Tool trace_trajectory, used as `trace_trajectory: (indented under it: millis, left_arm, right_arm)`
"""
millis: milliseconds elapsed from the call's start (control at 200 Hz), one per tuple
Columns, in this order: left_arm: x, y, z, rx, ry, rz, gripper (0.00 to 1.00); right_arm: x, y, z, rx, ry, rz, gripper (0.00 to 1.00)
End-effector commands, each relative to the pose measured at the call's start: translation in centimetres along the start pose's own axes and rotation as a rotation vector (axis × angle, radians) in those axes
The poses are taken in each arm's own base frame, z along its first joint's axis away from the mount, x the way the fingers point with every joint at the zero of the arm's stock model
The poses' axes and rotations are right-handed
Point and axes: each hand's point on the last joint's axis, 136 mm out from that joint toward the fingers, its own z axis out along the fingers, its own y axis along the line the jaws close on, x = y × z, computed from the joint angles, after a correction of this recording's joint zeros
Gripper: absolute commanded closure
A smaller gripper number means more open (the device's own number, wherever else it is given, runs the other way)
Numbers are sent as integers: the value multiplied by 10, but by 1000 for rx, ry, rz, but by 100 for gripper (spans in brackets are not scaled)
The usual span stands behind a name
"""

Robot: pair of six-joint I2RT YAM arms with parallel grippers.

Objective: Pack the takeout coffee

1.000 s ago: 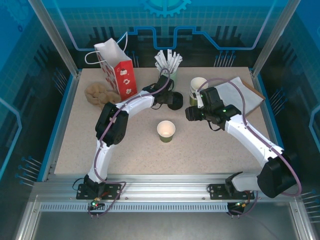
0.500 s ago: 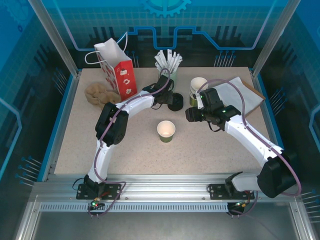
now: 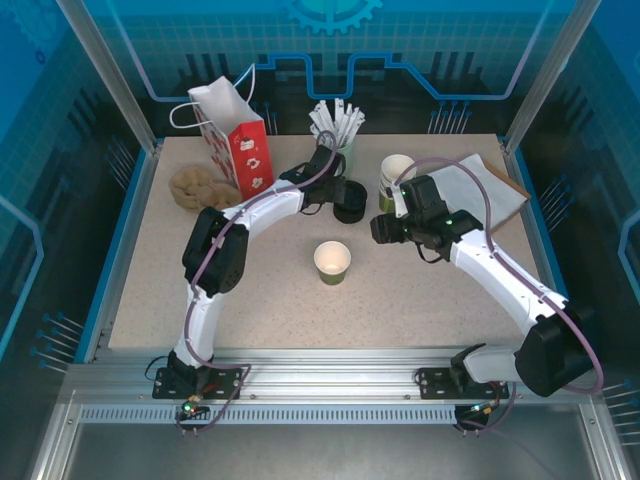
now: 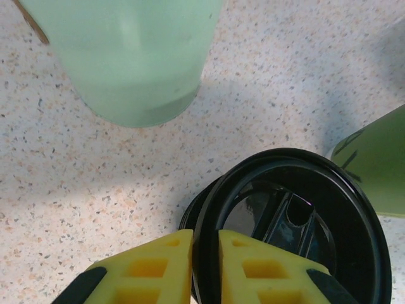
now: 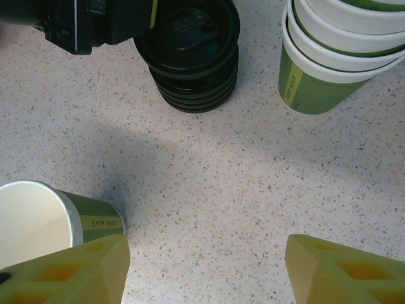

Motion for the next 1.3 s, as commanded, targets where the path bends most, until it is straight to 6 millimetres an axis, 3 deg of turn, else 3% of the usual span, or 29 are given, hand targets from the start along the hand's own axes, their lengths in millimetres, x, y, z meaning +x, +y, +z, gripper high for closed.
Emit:
trace_trajectory:
  millis: [0, 190, 375, 465, 570, 720, 950, 1091, 1296]
  left_arm:
    - [-15, -6, -19, 21, -46, -5, 83]
    - [-19, -11, -39, 57, -64, -30, 84]
    - [-25, -16, -102, 173, -149, -117, 85]
    - [-27, -11, -135, 282, -174, -221, 86]
    - [-26, -6, -164, 452, -172, -392, 89]
    - [-25, -7, -199, 608, -178, -523, 91]
    - [-30, -23, -239, 810, -172, -645, 93]
    - [-34, -29, -252, 875, -168, -683, 93]
    - [-38, -37, -261, 944, -157, -710, 94]
  right_arm:
    - [-10, 0, -7, -10, -9, 2, 32]
    - [-21, -2, -23, 3, -34, -22, 32]
    - [-42, -9, -66, -72, -140, 23, 31]
    - [-57, 4, -91, -226, -229, 46, 27]
    - [-73, 31, -106, -395, -301, 47, 24]
    - [-97, 71, -109, -647, -349, 78, 17]
    - [-122, 126, -112, -855, -409, 40, 7]
    - [-133, 133, -113, -876, -458, 41, 1]
    - [-144, 142, -109, -913, -467, 31, 0]
